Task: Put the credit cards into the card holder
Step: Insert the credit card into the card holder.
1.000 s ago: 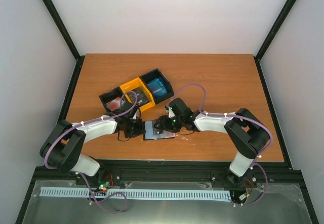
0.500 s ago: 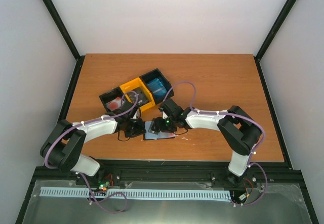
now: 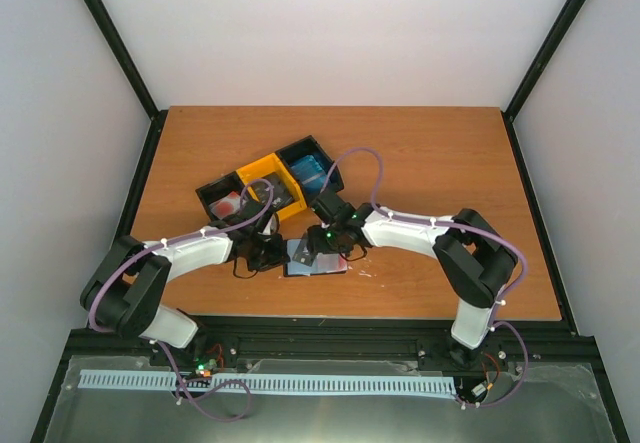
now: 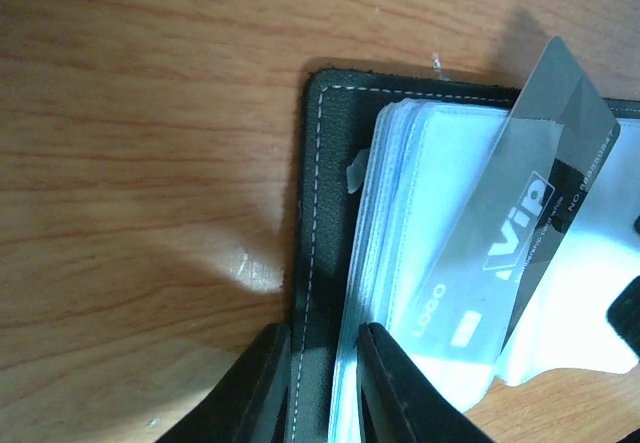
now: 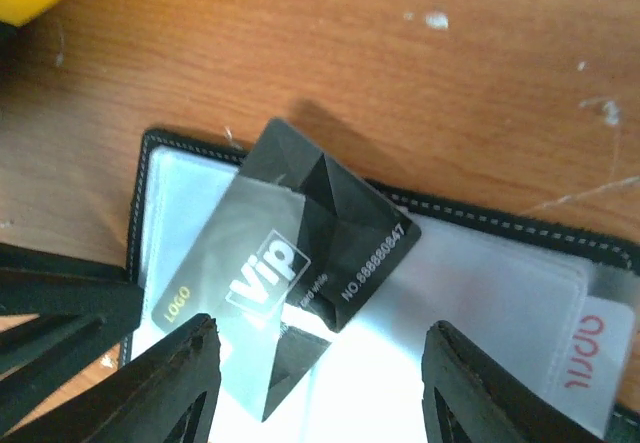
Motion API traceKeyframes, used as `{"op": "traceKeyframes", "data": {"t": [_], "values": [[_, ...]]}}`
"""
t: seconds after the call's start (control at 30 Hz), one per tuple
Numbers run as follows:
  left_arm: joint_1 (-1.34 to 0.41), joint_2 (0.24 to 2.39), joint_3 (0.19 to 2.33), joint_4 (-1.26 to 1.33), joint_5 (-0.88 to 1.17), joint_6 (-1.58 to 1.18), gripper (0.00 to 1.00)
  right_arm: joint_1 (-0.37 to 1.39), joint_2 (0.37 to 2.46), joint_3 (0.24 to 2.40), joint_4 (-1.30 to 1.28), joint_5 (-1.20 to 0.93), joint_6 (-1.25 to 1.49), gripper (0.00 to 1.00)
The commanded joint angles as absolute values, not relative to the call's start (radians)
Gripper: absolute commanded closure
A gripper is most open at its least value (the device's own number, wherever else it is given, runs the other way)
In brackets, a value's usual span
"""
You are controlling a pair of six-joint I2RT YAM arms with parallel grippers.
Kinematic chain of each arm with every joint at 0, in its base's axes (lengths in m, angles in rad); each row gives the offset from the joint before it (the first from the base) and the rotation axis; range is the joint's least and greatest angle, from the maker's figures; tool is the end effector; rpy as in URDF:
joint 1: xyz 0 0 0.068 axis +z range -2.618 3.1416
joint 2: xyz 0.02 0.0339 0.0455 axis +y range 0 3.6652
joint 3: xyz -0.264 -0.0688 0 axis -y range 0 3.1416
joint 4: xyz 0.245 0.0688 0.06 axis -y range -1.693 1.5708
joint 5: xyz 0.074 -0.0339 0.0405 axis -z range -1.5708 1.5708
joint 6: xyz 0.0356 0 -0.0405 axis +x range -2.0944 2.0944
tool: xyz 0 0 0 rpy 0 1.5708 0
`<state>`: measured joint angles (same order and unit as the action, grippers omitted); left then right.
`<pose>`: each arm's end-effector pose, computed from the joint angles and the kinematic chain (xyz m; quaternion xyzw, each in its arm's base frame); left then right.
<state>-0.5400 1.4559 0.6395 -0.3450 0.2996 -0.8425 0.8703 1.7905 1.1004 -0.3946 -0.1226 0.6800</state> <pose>0.2041 -0.1346 0.1392 -0.1159 0.9617 -0.2407 0.0617 0.2260 0.2748 0.1648 -0.1067 0.9630 0.2106 0.1300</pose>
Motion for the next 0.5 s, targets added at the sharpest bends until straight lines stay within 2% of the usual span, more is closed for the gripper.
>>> {"op": "traceKeyframes", "data": {"t": [0.0,0.47], "values": [[-0.55,1.483,0.65,-0.358,0.284,-0.821,0.78,0.877,1.817,1.179,-0.424,-0.036,0.656,0.45],[-0.549,1.487,0.652,-0.362,0.284,-0.818,0.77,0.868,2.005,1.344,-0.408,-0.055,0.555,0.43]]}}
